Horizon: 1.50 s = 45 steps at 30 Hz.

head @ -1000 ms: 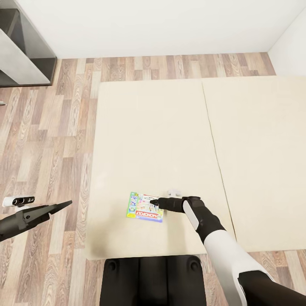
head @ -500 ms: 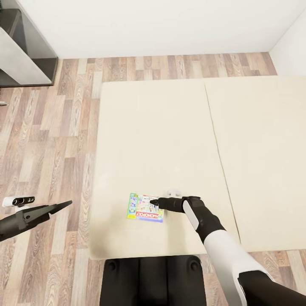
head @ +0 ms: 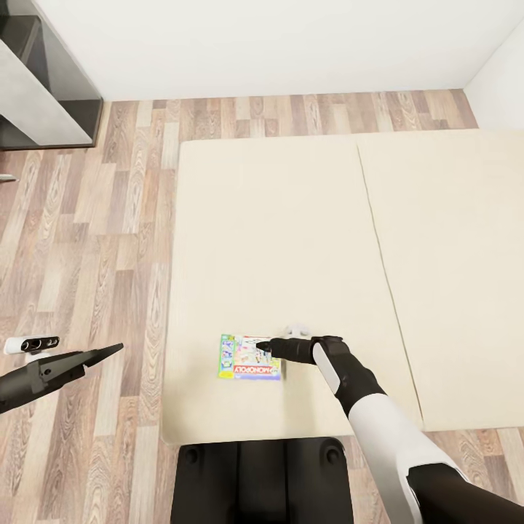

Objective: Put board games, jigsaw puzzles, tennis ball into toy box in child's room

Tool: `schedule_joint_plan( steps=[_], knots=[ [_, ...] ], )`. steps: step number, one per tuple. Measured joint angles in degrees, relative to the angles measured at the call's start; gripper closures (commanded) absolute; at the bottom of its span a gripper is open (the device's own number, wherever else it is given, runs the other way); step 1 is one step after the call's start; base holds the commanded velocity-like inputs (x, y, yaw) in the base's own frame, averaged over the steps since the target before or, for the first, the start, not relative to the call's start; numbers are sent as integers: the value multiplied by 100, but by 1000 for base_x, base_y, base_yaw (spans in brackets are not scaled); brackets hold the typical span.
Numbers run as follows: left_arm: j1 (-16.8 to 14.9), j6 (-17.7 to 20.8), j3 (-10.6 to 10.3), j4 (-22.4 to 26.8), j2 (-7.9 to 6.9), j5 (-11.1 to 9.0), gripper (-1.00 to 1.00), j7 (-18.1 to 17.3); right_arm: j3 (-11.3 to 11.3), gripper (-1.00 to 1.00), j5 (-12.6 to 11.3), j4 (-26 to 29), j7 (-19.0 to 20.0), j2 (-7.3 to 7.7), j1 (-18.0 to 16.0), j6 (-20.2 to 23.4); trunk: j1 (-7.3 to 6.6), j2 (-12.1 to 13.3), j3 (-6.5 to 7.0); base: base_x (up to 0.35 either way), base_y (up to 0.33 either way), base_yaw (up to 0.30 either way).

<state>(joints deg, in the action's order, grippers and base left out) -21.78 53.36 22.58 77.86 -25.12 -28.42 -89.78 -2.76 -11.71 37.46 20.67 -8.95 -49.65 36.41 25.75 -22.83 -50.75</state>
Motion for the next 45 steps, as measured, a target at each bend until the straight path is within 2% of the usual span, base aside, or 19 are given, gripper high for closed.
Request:
schedule_joint_plan(
  steps=[45],
  knots=[
    [0, 0, 1, 0, 0, 0, -100, 0, -11, -100, -1, 27, 0, 20, 0, 1, 0, 0, 0, 0, 1, 0]
  ],
)
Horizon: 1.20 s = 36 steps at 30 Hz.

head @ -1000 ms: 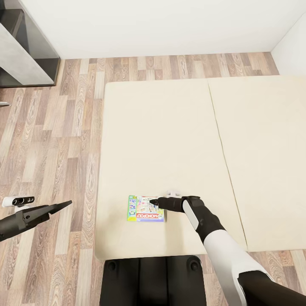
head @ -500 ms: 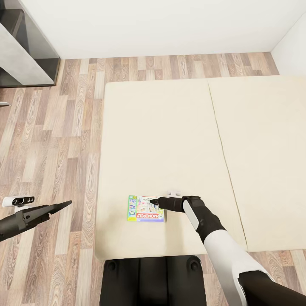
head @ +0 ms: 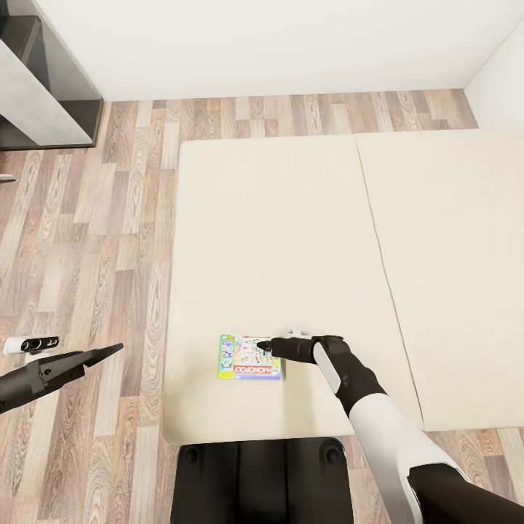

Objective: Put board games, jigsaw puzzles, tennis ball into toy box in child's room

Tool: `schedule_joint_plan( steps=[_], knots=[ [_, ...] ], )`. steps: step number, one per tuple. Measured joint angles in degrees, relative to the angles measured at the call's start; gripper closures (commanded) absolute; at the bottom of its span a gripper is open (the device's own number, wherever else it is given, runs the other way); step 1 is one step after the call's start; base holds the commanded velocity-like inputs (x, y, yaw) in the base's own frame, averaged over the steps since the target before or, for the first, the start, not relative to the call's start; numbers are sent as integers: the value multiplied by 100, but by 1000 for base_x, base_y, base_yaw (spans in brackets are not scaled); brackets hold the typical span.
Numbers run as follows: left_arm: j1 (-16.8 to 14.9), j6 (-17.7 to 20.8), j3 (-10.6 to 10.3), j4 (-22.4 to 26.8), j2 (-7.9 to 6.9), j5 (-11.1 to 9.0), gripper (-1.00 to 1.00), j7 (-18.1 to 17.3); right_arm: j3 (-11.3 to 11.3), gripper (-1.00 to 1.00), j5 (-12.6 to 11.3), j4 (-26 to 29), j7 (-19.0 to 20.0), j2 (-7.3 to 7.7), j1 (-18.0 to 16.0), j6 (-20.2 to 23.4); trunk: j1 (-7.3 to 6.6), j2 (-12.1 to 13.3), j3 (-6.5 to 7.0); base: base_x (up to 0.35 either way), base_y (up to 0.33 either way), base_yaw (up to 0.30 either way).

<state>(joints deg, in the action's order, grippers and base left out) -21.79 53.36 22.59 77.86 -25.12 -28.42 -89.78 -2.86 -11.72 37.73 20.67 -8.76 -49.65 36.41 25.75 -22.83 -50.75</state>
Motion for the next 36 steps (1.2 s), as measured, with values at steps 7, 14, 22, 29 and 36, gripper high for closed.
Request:
schedule_joint_plan(
  steps=[7, 14, 22, 29, 36],
  knots=[
    [0, 0, 0, -1, 0, 0, -100, 0, 1, -100, 0, 0, 0, -3, 0, 1, 0, 0, 0, 0, 0, 0],
    [0, 0, 0, 0, 0, 0, -100, 0, 0, -100, 0, 0, 0, -4, 0, 5, 0, 0, 0, 0, 0, 0],
    [0, 0, 0, 0, 0, 0, -100, 0, -3, -100, 0, 0, 0, -6, 0, 9, 0, 0, 0, -8, 0, 0],
    [0, 0, 6, 0, 0, 0, -100, 0, -1, -100, 0, 0, 0, -12, 0, 10, 0, 0, 0, -28, 0, 0],
    [1, 0, 28, -2, 0, 0, -100, 0, -3, -100, 0, 0, 0, -12, 0, 11, 0, 0, 0, -5, 0, 0]
  ],
)
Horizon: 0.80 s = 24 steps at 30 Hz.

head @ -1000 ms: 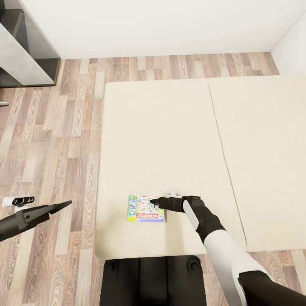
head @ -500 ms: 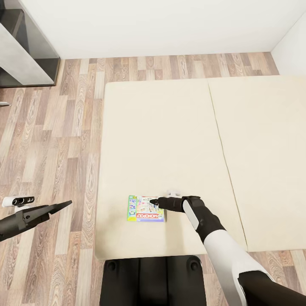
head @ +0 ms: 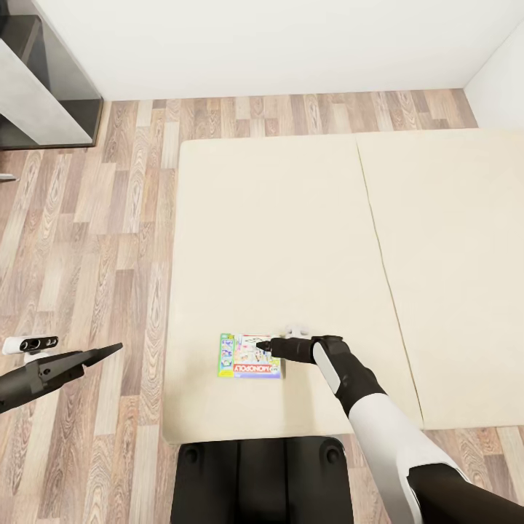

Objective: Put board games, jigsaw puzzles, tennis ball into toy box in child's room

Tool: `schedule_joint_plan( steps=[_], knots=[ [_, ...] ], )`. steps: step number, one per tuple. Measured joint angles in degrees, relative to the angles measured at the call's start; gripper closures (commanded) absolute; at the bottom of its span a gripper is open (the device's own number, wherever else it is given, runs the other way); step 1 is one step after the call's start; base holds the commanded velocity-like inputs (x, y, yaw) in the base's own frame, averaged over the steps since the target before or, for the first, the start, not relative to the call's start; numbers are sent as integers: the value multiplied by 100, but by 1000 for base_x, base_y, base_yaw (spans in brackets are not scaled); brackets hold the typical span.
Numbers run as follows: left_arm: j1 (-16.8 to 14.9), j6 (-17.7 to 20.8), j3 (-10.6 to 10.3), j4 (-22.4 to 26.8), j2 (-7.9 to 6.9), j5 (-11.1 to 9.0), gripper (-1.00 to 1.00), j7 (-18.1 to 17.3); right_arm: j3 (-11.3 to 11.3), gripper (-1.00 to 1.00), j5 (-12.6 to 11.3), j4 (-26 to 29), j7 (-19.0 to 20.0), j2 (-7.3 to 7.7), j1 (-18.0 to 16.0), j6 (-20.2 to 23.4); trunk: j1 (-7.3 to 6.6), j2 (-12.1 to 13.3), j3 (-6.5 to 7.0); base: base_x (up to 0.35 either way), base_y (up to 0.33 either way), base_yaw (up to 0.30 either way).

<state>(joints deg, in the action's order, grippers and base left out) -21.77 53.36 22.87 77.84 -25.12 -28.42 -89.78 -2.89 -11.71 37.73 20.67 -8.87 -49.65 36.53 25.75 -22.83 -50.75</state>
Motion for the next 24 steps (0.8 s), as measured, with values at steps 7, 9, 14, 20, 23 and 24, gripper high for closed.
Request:
schedule_joint_plan(
  steps=[7, 9, 14, 20, 23, 24],
  knots=[
    [-1, 0, 5, 2, 0, 0, -100, 0, -1, -100, 0, 6, 0, 6, 0, 5, 0, 0, 0, 0, 0, 0],
    [-1, 0, 4, 2, 0, 0, -100, 0, 0, -100, 0, 7, 0, 9, 0, 8, 0, 0, 0, 0, 0, 0],
    [-1, 0, 5, 2, 0, 0, -100, 0, 0, -100, 0, 14, 3, 14, 0, 13, 0, 0, 0, 0, 0, 0],
    [-1, 0, 7, 3, 0, 0, -100, 0, -1, -100, -1, 17, 6, 24, 0, 10, 0, 0, 0, 0, 39, 0],
    [-1, 0, 7, 4, 0, 0, -100, 1, -3, -100, 0, 17, 7, 29, 0, 3, 0, 0, 0, 0, 92, 0],
    [-1, 0, 8, 4, 0, 0, -100, 1, -4, -100, 0, 17, 7, 30, 0, 1, 0, 0, 0, 0, 107, 0]
  ],
)
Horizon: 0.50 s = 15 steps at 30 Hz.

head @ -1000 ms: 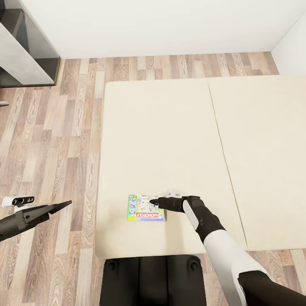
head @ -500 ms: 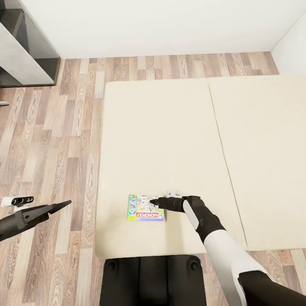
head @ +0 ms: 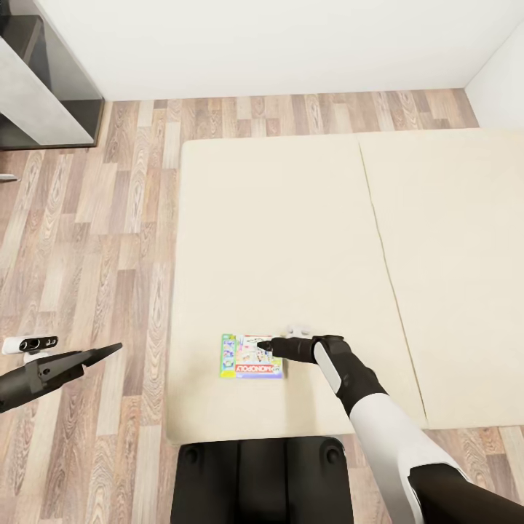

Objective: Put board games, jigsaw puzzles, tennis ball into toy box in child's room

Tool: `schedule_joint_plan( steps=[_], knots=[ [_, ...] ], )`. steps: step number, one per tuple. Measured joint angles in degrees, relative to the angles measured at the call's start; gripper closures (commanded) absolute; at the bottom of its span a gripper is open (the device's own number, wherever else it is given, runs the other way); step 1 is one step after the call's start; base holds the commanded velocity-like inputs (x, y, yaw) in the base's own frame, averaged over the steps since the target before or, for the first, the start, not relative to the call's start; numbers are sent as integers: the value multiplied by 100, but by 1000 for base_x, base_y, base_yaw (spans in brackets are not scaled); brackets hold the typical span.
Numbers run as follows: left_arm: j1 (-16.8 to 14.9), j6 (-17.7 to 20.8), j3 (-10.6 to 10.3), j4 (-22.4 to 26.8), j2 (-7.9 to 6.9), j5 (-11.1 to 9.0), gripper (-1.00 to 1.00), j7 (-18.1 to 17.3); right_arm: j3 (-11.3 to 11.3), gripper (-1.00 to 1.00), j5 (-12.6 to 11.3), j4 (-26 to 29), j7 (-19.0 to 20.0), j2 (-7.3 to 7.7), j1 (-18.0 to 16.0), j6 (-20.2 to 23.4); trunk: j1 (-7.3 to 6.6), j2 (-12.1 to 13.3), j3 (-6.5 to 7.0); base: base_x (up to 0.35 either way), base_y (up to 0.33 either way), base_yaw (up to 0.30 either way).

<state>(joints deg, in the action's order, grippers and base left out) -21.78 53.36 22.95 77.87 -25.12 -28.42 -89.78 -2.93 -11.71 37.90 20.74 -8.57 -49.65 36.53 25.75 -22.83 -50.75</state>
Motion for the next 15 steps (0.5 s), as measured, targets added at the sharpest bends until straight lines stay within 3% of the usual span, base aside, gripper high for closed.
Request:
schedule_joint_plan(
  steps=[9, 15],
  knots=[
    [10, 0, 80, -1, -3, -4, -100, 0, -191, -100, -53, -87, -9, -23, 52, 107, 0, 0, 0, 0, 26, 0],
    [15, 0, 75, -1, -63, -8, -100, 0, -28, -100, 19, -100, -17, -34, 59, 82, 0, 0, 0, 0, 0, 0]
  ],
)
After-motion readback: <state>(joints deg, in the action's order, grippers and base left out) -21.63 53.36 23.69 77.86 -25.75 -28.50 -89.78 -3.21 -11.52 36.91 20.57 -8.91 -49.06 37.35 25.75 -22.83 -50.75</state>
